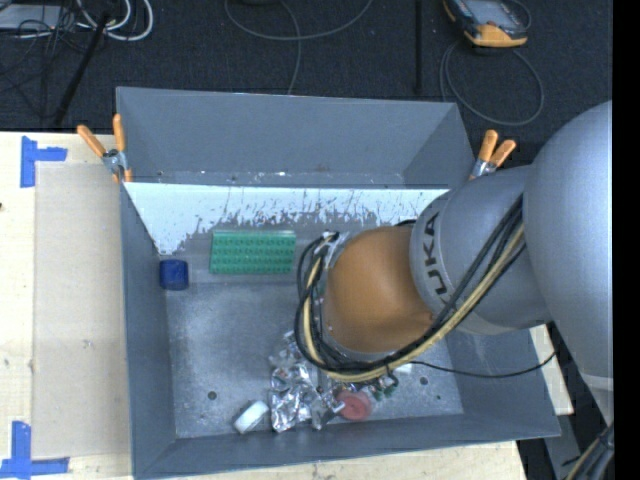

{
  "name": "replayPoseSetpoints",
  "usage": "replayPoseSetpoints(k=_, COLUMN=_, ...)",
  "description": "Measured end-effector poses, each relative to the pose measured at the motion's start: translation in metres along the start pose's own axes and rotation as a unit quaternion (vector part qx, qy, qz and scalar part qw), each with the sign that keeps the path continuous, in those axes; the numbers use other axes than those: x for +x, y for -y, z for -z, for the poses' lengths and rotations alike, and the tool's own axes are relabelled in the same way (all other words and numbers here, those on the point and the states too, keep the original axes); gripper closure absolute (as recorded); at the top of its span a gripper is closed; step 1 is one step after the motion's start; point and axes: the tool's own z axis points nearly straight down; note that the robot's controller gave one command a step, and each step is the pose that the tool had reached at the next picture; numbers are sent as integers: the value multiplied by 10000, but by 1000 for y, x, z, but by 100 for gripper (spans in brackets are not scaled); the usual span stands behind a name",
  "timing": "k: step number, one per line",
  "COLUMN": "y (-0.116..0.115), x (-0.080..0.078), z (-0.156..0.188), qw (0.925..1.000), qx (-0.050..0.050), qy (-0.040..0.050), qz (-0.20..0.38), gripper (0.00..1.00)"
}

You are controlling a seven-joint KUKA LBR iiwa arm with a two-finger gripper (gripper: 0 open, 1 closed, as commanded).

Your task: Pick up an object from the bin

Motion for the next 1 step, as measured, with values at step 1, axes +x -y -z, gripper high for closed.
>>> replayPoseSetpoints(k=1, y=0, x=-1, z=1, qw=10000, qx=-2, qy=-3, qz=-4, gripper=100)
